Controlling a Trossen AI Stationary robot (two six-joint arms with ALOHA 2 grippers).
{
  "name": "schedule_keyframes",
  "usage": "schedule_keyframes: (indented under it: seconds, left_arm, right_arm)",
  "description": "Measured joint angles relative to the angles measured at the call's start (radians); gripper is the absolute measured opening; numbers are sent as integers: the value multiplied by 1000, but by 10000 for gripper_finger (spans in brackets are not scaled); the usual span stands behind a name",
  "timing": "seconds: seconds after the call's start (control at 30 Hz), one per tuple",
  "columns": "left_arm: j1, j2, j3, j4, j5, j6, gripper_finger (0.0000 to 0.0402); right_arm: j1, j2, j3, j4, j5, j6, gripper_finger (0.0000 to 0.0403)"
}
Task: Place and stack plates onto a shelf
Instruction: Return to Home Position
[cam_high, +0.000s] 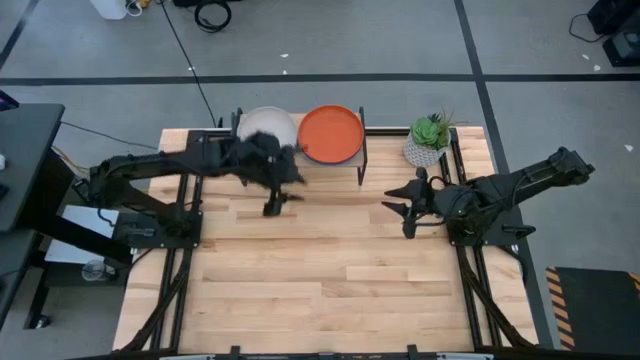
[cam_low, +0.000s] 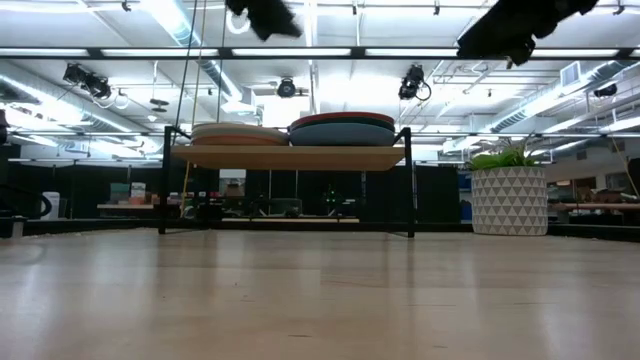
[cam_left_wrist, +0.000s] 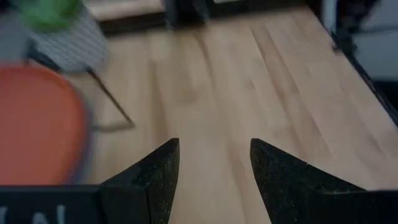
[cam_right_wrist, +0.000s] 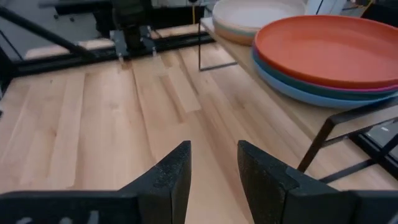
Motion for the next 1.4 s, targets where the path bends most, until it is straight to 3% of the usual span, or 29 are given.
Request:
schedule_keyframes:
  seconds: [0.2,0.5,0.77,1.17,1.4]
  left_arm:
    - [-57,-60,-248,117,-30,-19,203]
    - [-60,-210,-526,387,-47,-115,203]
    - [-60,-330,-738,585,-46,-185,203]
    - [-73,-461,-986,809,-47,-273,203]
    - [-75,-539,-1105,911,-50,-315,203]
  right_arm:
    - [-21,-161,-137,52,0,25,137]
    - [-60,-446,-320,123,-12,32,137]
    - [-74,-621,-408,120,-47,8,137]
    - [-76,-794,-504,113,-31,-20,136]
    - [-76,-814,-552,138,-31,-17,136]
